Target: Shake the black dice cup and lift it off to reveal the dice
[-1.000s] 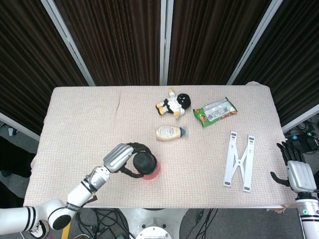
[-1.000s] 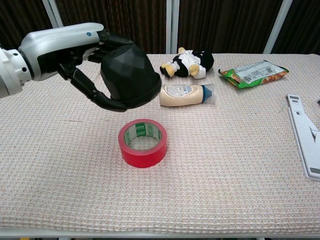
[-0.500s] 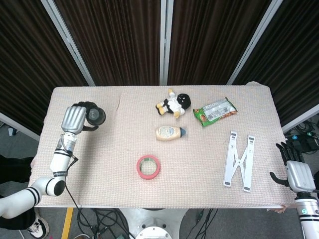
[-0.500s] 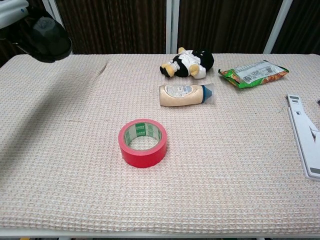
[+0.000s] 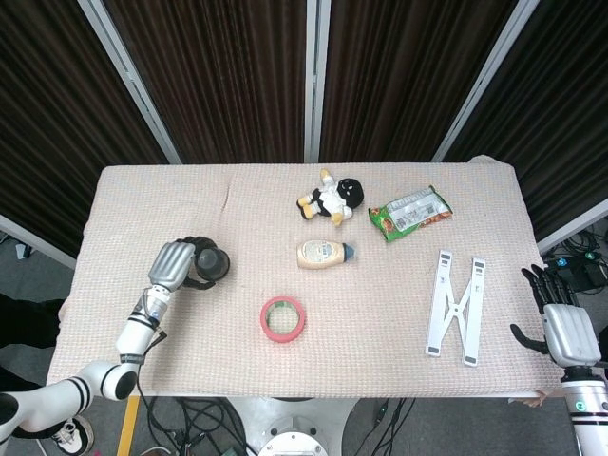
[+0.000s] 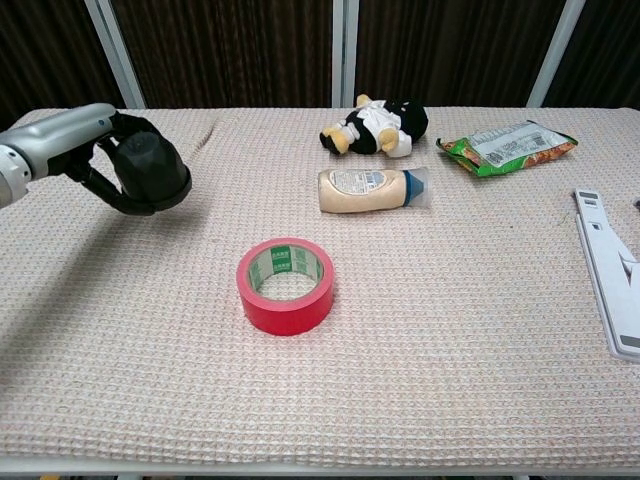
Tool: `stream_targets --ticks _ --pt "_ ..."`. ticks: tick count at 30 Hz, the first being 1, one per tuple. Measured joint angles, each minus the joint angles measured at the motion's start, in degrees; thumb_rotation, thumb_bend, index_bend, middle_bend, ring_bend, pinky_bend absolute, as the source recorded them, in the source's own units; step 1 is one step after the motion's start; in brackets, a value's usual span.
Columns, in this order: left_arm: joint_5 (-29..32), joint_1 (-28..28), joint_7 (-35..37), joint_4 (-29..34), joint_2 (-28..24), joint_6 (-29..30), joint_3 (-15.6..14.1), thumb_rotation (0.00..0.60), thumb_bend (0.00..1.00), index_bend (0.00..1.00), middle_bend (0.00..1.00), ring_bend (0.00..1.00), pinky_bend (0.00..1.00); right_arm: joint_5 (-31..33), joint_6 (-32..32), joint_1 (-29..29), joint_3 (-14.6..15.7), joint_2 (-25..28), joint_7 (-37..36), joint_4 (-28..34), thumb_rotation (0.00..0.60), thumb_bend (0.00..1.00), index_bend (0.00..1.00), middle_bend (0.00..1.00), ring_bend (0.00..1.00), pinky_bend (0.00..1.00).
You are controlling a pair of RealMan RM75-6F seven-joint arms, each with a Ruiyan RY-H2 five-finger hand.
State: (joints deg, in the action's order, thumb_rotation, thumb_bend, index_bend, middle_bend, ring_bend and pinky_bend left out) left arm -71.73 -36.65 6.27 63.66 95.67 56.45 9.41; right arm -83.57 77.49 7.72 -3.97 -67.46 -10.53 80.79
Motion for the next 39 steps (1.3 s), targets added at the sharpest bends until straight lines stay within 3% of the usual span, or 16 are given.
stream_targets --ticks 4,10,12,16,19,27,39 --pt "0.2 0.1 2.0 -4.7 2.3 -0.9 -0.1 0.6 0.2 0.4 0.49 0.3 0.36 -0.5 0.1 0.1 0.2 0.0 0.6 0.5 0.6 0.16 0.0 0.0 0.0 0.0" --pt "-0.2 0.4 5.6 -11.0 5.5 -2.1 -0.5 0.6 0.15 0.31 0.45 0.27 0.33 -0.7 0.1 0.4 0.3 -0.4 1.7 1.1 0.6 0.16 0.0 0.0 0.0 0.0" --pt "-0.7 0.5 6.9 -12.6 6.2 -2.4 -0.8 0.6 0.13 0.24 0.4 0.22 0.29 -0.7 0.1 0.4 0.3 -0.5 1.9 1.2 0.6 0.16 0.0 0.0 0.0 0.0" --pt "-2.5 0.6 9.0 -13.8 6.6 -2.8 -1.6 0.6 0.05 0.12 0.2 0.11 0.21 -0.4 0.2 0.4 0.2 -0.4 2.3 1.4 0.6 0.15 0.0 0.0 0.0 0.0" --pt "-3.7 0.7 10.3 -14.4 6.8 -2.2 -1.9 0.6 0.02 0.1 0.15 0.08 0.19 -0.2 0.4 0.3 0.2 -0.3 2.6 1.7 0.6 0.16 0.0 0.0 0.0 0.0" --pt "-4.4 1.1 12.2 -13.6 6.3 -2.2 -2.0 0.6 0.01 0.09 0.15 0.08 0.19 0.2 -0.1 0.4 0.2 -0.4 2.7 1.5 0.6 0.15 0.0 0.0 0.0 0.0" --pt "-3.1 1.2 12.1 -5.8 2.5 -2.8 -0.2 0.6 0.0 0.1 0.23 0.11 0.22 0.7 -0.8 0.6 0.2 -0.8 2.3 0.7 0.6 0.15 0.0 0.0 0.0 0.0"
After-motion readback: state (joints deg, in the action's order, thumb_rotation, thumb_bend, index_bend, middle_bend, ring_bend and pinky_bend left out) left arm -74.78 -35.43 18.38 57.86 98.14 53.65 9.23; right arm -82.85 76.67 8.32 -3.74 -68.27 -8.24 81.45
